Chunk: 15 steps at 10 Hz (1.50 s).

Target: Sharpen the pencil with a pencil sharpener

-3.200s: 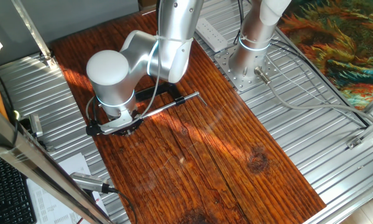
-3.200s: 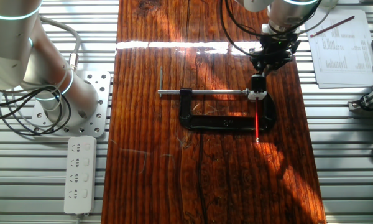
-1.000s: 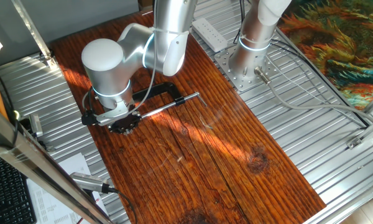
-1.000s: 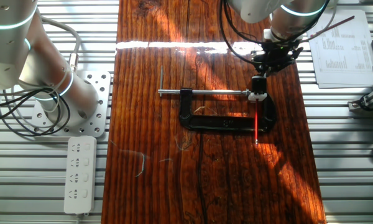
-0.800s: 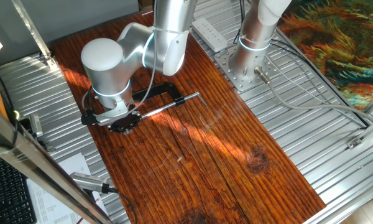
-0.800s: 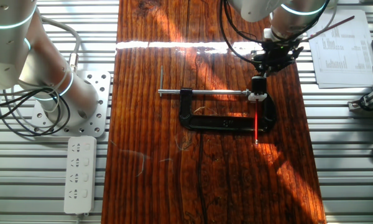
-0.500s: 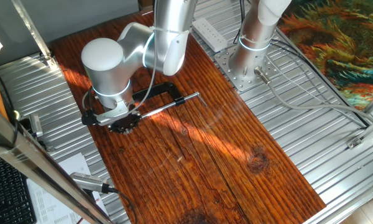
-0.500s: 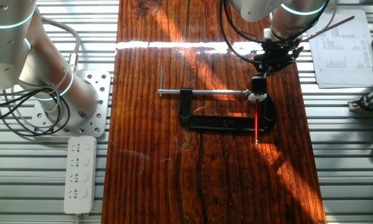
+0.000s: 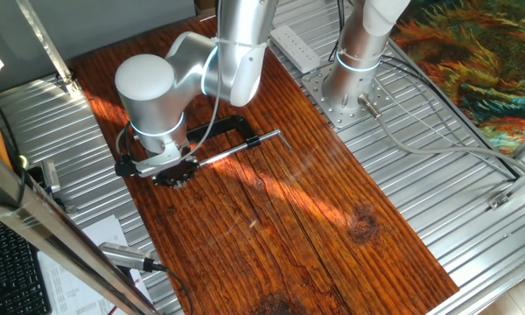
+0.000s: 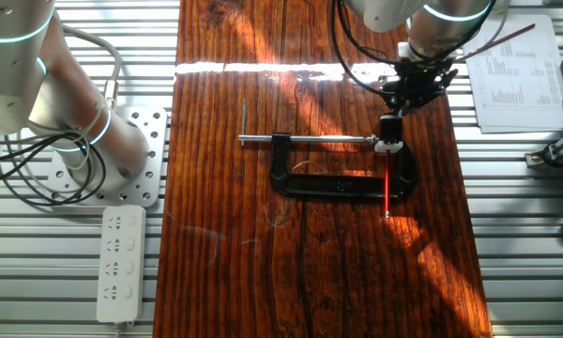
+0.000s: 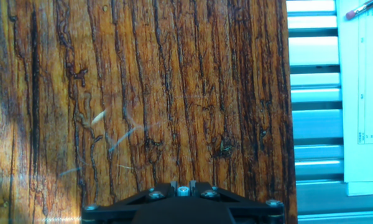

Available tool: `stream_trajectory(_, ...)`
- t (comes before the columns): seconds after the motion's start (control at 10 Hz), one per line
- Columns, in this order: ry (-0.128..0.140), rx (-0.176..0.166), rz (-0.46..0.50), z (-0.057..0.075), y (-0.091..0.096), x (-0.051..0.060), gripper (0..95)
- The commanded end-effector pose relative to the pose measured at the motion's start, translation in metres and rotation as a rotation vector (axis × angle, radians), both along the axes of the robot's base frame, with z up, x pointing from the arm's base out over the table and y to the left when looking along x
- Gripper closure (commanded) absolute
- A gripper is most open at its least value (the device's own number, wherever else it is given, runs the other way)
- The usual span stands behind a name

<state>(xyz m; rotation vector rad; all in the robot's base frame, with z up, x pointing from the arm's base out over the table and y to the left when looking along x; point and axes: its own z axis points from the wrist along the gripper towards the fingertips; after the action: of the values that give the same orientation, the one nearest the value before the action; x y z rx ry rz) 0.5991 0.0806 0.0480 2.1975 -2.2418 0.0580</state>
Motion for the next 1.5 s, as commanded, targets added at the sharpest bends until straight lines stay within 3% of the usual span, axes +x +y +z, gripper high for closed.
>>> stream_trajectory(0.1,0.001,-0.001,-0.003,0.0003,0.0001,0.0,95.0)
stream_trajectory(0.5,-0.006,-0.006,0.008,-0.0017,-0.0009,-0.0005,95.0)
stream_trajectory(0.8,-0.011,0.032,-0.008,-0.0047,-0.0026,0.0,95.0)
stream_trajectory(1.5,-0.015,0.041,-0.008,-0.0088,-0.0033,0.0004,95.0)
